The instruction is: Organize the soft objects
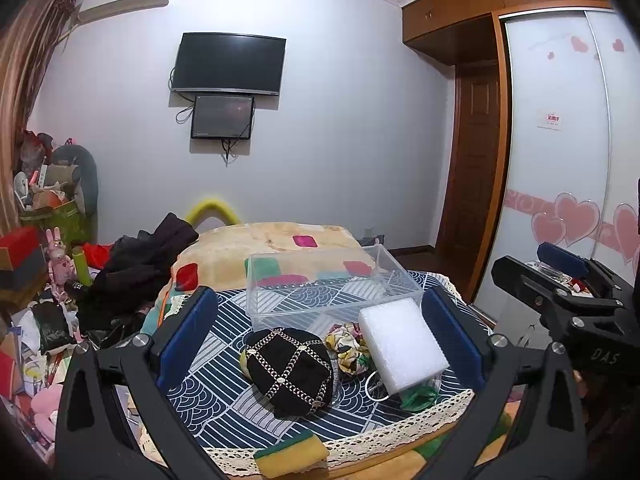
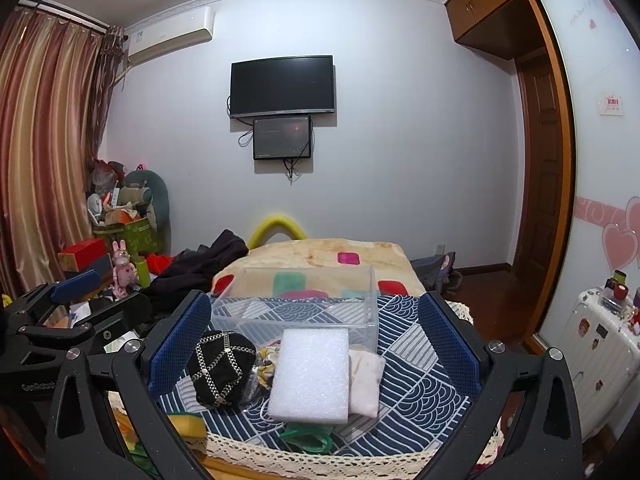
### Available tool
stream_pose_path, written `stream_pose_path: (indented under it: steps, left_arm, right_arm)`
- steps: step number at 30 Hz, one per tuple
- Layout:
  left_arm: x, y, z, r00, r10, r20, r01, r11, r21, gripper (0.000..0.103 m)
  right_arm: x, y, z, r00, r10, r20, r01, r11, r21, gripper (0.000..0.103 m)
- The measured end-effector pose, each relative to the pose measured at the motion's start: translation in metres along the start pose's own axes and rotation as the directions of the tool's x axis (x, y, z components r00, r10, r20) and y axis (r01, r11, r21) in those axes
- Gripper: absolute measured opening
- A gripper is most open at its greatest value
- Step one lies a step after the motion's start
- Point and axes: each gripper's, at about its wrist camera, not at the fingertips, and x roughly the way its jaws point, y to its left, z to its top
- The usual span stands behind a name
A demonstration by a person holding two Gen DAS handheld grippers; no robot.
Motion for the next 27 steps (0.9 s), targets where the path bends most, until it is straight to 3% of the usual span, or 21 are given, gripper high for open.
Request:
stream_pose_path:
  steps: [27]
  left_arm:
    - [0.0002,-0.0013,-0.0017,1.0,-0.006,0.001,0.006,1.0,-0.008,0.103]
  right_arm:
    - [-0.0039,0.0015,0.0027,1.0,0.015,0.005,-0.015,1.0,0.008,0.103]
